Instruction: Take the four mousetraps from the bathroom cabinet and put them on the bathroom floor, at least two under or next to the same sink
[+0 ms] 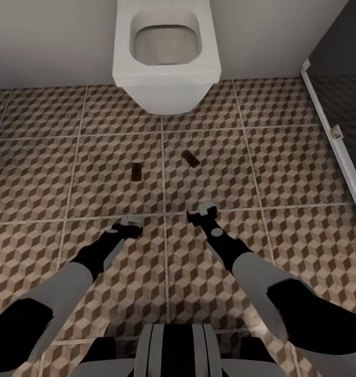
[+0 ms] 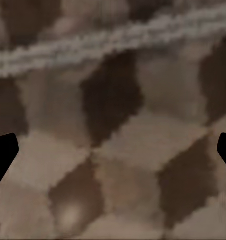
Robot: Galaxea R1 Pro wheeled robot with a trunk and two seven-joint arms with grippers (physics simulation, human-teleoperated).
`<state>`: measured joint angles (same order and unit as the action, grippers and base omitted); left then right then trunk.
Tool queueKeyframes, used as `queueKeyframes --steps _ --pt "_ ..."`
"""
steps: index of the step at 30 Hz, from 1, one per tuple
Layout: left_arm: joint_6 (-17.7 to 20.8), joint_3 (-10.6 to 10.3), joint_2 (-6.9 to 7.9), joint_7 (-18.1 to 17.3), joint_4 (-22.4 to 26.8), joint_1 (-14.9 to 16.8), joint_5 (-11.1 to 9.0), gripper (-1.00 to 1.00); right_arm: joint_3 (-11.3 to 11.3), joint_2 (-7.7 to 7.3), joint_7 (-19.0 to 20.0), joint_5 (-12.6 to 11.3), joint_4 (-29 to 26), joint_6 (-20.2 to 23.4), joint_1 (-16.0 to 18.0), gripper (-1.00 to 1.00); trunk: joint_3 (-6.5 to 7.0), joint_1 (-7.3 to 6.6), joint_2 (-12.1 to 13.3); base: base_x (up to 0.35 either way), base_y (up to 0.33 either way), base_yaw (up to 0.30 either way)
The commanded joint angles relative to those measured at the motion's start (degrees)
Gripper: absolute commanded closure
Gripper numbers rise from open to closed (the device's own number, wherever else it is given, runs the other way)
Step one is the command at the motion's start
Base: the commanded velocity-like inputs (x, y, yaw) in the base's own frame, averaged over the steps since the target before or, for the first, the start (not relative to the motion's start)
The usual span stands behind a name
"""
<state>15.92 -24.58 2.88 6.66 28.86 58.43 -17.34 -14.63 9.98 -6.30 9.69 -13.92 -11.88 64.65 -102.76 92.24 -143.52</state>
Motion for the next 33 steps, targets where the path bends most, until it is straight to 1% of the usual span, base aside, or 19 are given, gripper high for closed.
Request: queueKeyframes --steps 1,22,33 --pt "0.3 -0.5 0.09 0.5 0.1 0.0 -0.6 -1.00 -0.1 0.02 -0.5 0.6 0.1 -0.1 0.0 -1.00 0.20 -0.03 0.0 0.000 0.000 0.000" --pt "0.3 -0.5 0.11 0.5 0.1 0.0 -0.6 -1.00 -0.1 0.02 -0.5 0.6 0.1 -0.1 0.0 -1.00 4.85 -0.57 0.3 0.000 0.000 0.000" --pt "0.3 -0.5 0.05 0.5 0.1 0.0 -0.6 -1.00 -0.1 0.02 -0.5 0.6 0.1 -0.1 0.0 -1.00 6.83 -2.99 4.7 0.000 0.000 0.000"
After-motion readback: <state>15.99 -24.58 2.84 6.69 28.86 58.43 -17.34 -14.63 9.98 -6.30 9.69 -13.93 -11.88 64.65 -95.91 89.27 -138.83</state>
